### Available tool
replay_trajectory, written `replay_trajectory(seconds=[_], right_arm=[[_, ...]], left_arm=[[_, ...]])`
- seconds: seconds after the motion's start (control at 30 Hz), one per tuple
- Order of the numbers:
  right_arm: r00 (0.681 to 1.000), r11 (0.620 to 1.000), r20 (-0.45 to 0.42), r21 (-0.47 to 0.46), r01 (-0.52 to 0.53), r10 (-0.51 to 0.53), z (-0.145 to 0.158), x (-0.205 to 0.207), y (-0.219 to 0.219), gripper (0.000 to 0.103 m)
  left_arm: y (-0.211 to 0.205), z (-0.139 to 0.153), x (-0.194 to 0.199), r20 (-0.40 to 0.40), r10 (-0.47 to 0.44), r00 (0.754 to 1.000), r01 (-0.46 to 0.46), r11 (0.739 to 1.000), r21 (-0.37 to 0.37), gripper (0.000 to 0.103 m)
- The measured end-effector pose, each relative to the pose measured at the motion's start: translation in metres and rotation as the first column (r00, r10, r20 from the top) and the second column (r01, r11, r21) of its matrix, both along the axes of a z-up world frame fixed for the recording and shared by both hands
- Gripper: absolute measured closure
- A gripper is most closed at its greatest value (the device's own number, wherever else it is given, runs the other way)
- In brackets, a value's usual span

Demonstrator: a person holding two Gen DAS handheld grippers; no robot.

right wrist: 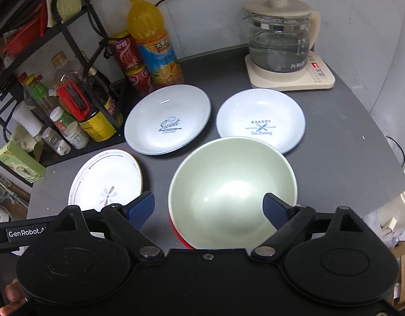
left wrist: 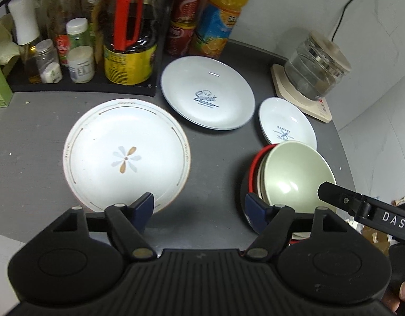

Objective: Organize plates and bowls
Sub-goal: 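Open both grippers and move them toward the white plates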

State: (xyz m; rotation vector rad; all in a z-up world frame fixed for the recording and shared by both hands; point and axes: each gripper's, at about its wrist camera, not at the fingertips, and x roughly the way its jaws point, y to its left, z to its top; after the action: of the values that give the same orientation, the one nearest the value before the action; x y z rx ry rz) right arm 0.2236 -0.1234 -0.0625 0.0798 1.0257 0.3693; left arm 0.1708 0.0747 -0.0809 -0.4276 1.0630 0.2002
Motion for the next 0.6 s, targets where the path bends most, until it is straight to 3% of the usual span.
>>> replay_trajectory(seconds=[0.33,0.6], right_arm=[[0.999,0.999,0.005,0.023,-0.039,0.039,0.007,0.027,0.015,0.009],[0.996,0.995,0.006,0.034,-0.094,0.094,0.007,0.077,0.022,0.009]], left_arm=[[0.013,0.001,0.016,0.000,0.056,0.998,-0.056,0.998,-0.007,0.028],[0.019,-0.002,0.048,-0.006,0.133,0.991,-0.133,0.991,-0.020,0.028]])
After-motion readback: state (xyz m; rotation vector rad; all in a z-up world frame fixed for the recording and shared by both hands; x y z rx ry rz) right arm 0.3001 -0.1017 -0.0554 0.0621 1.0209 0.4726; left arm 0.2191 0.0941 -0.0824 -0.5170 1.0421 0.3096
